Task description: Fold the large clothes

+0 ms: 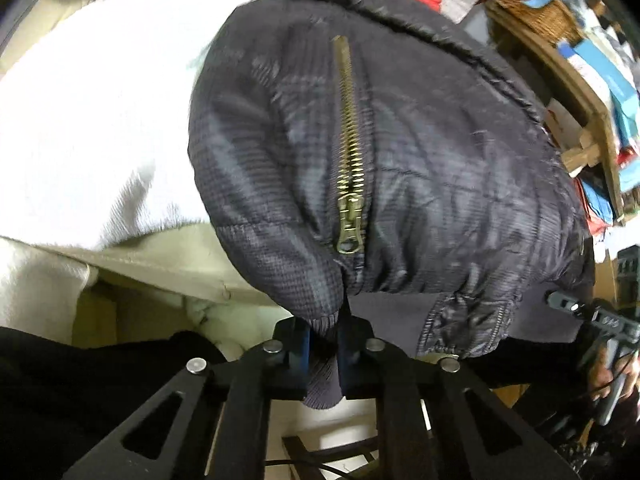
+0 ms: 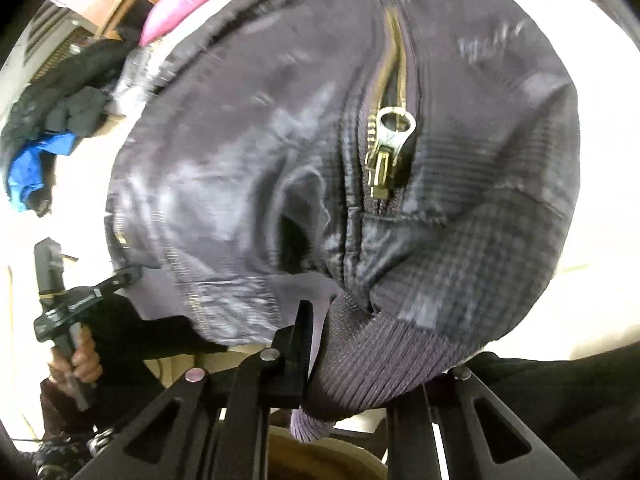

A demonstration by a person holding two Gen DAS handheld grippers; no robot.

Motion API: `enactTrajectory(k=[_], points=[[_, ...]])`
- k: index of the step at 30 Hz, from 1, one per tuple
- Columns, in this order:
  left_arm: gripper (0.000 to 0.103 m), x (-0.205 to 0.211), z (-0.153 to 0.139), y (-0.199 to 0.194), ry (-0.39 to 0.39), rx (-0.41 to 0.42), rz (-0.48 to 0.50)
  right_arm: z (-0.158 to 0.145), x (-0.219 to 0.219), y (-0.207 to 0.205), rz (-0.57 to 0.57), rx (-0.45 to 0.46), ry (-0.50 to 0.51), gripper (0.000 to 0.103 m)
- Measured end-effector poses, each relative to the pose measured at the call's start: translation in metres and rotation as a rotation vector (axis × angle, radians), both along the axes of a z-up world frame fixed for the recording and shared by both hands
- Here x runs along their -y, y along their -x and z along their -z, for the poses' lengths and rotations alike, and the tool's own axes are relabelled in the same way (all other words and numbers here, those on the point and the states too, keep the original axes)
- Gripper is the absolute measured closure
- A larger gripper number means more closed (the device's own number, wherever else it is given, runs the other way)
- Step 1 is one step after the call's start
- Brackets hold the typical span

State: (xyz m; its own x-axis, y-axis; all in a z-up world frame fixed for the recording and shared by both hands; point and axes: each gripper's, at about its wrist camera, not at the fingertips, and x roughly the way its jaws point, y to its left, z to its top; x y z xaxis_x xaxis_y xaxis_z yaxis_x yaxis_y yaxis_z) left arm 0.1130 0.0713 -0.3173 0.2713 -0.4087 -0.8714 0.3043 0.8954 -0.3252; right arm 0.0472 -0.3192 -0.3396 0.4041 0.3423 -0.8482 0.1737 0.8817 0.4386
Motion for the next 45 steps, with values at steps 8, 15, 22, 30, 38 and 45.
enactTrajectory(k=[8,15,22,30,38,45], points=[[0.090,-0.013,-0.033,0.019,0.087,0.062,0.033,-0.081,0.007,0.021,-0.035,0.285,-0.092,0.087],[0.052,0.000,0.010,-0.002,0.028,-0.112,-0.002,-0.054,0.015,0.004,-0.013,0.229,-0.135,0.087],[0.094,0.006,-0.027,-0.010,0.094,-0.035,0.033,-0.078,0.026,-0.002,0.016,0.301,-0.194,0.088],[0.094,0.001,-0.135,-0.051,0.267,0.171,0.075,-0.143,0.052,-0.031,0.062,0.470,-0.148,0.088],[0.094,0.016,-0.197,-0.185,0.296,0.253,-0.003,-0.194,0.113,-0.142,0.223,0.579,-0.126,0.088],[0.094,0.062,-0.160,-0.325,0.291,0.172,-0.077,-0.179,0.150,-0.297,0.332,0.518,-0.106,0.088]])
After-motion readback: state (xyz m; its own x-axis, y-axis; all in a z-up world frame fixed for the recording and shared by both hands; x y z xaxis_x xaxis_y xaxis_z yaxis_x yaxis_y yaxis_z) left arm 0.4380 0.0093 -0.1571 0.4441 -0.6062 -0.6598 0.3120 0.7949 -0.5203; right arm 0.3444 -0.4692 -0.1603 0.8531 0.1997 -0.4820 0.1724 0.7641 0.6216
